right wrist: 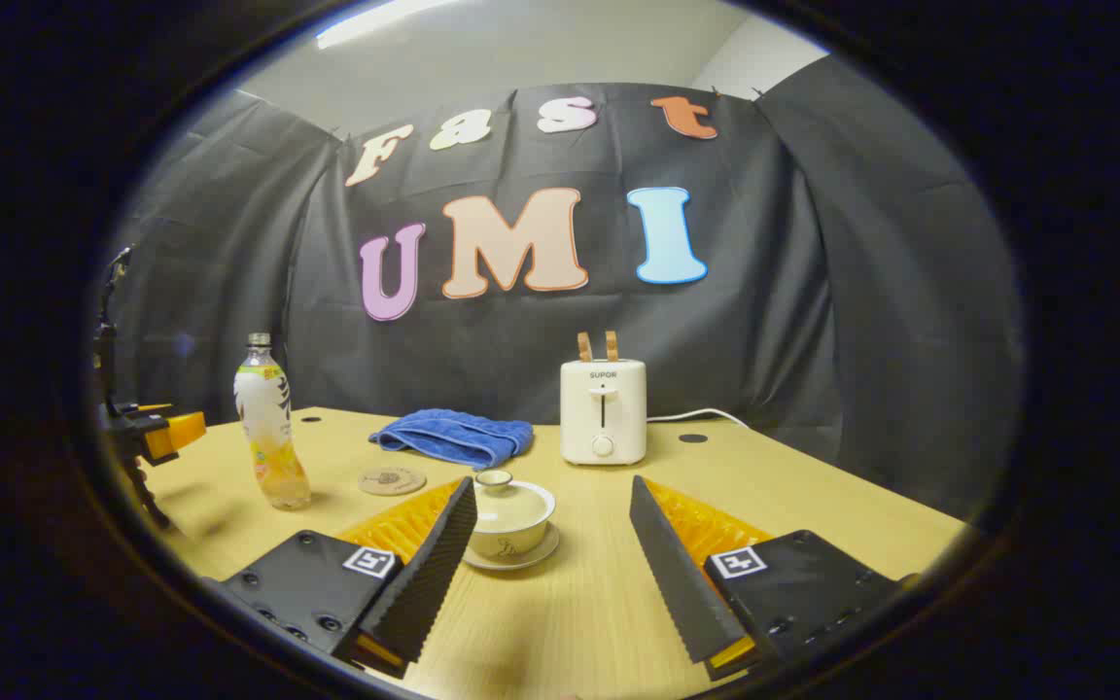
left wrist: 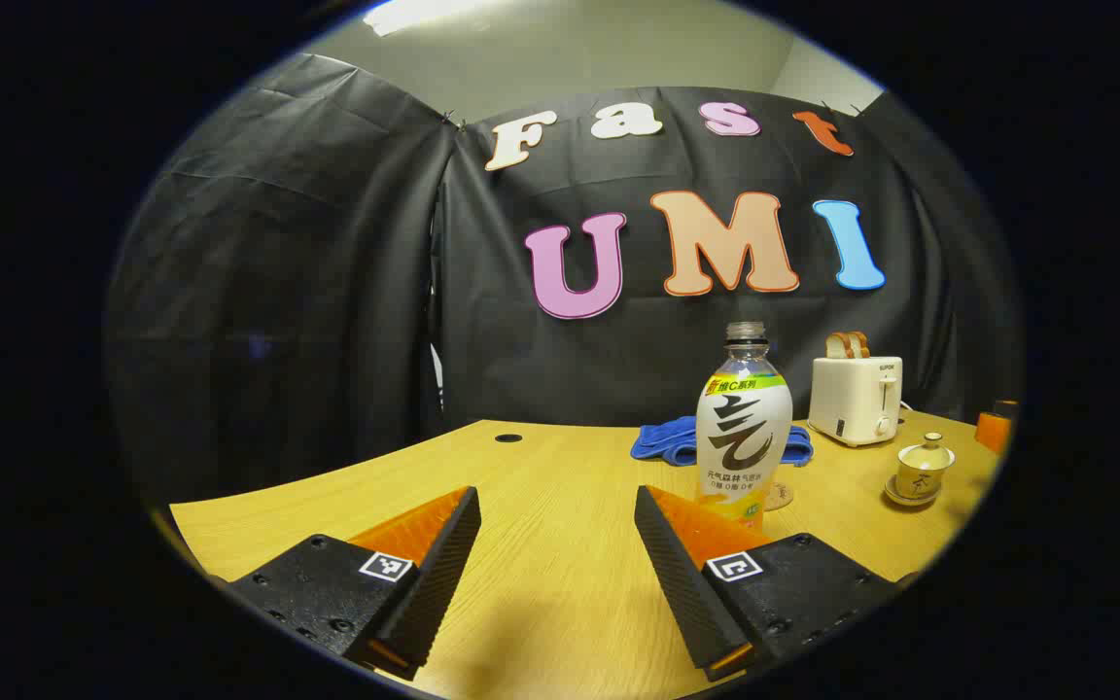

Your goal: Open the teacup lid with one hand, grasp the water bottle and pour water into the teacup with the other hand; after pouring, place the water bottle on the coaster and then close the teacup lid.

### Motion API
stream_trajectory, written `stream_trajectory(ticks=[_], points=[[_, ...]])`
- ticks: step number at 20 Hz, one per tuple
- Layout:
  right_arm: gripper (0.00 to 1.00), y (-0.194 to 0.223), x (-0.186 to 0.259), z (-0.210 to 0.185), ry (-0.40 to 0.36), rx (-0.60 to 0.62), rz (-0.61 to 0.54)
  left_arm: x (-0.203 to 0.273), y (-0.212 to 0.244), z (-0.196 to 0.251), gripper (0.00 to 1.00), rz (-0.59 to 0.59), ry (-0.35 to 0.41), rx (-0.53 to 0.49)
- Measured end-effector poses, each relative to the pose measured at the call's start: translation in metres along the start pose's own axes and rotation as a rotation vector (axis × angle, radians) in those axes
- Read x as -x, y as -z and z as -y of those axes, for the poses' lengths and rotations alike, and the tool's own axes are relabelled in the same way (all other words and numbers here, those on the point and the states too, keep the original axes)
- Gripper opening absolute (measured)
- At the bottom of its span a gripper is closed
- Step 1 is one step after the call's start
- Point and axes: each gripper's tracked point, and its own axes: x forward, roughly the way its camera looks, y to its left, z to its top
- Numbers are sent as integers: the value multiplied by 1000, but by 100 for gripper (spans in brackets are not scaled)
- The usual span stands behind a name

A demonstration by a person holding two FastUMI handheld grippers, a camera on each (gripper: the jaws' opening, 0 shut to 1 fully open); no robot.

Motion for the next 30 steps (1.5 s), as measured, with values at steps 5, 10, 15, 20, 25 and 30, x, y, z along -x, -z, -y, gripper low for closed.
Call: stream_trajectory(ticks=[5,10,15,20,25,30], points=[[98,1,1,-1,-8,0,0,0,0,0,94,1,-3,0],[96,1,1,-1,-8,0,-1,0,0,0,94,0,-3,0],[96,1,1,-1,-8,1,-1,0,0,0,94,1,-3,1],[96,1,1,-1,-8,1,-1,0,0,0,94,1,-3,1],[96,2,1,-1,-9,1,-1,0,0,1,94,1,-2,2],[96,2,3,-7,-75,0,-5,0,1,1,94,2,2,2]])
